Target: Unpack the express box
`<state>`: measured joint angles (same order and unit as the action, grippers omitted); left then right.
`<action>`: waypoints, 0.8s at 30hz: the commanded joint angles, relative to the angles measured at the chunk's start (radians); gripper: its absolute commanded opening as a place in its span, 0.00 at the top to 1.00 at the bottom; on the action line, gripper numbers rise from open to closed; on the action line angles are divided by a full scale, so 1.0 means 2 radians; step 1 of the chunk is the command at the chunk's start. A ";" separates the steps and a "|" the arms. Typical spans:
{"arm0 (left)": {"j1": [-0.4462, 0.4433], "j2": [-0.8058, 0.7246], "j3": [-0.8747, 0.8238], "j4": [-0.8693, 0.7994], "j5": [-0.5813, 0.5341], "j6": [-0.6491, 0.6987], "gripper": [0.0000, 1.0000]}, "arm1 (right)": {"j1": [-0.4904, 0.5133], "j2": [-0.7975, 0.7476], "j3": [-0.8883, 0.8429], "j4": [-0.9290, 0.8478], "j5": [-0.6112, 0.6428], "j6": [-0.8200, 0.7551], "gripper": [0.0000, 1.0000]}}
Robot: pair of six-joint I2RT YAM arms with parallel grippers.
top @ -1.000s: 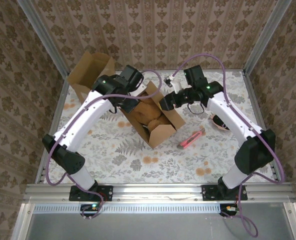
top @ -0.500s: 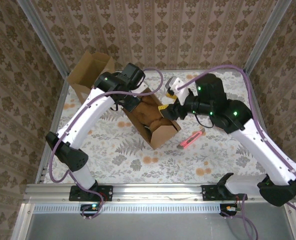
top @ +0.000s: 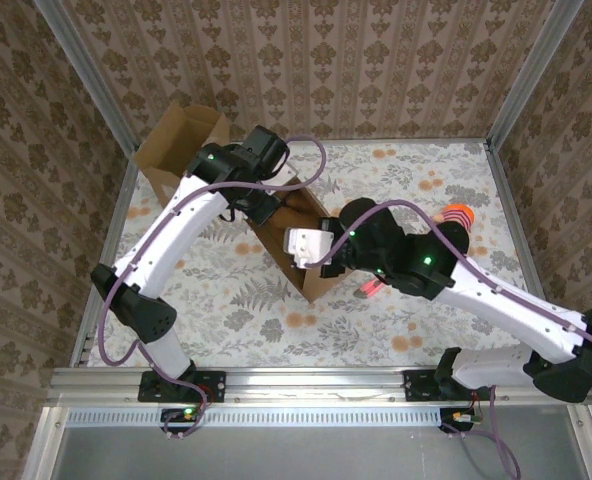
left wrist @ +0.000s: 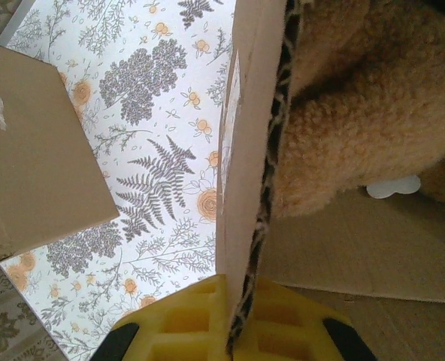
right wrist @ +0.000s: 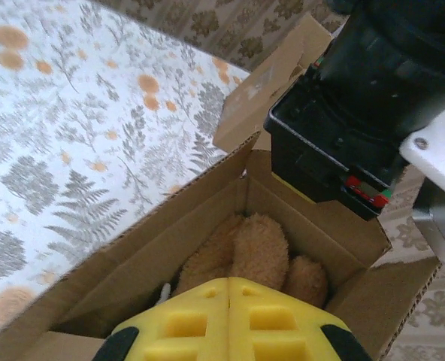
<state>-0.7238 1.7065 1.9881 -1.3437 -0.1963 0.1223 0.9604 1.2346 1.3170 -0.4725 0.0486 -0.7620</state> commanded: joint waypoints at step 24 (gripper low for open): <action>0.004 0.011 0.026 -0.010 0.030 -0.008 1.00 | -0.013 0.149 -0.015 0.071 0.070 -0.054 1.00</action>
<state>-0.7238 1.7241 2.0045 -1.3582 -0.1535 0.1226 0.9482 1.5120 1.2919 -0.3450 0.1761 -0.8871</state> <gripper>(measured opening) 0.064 0.065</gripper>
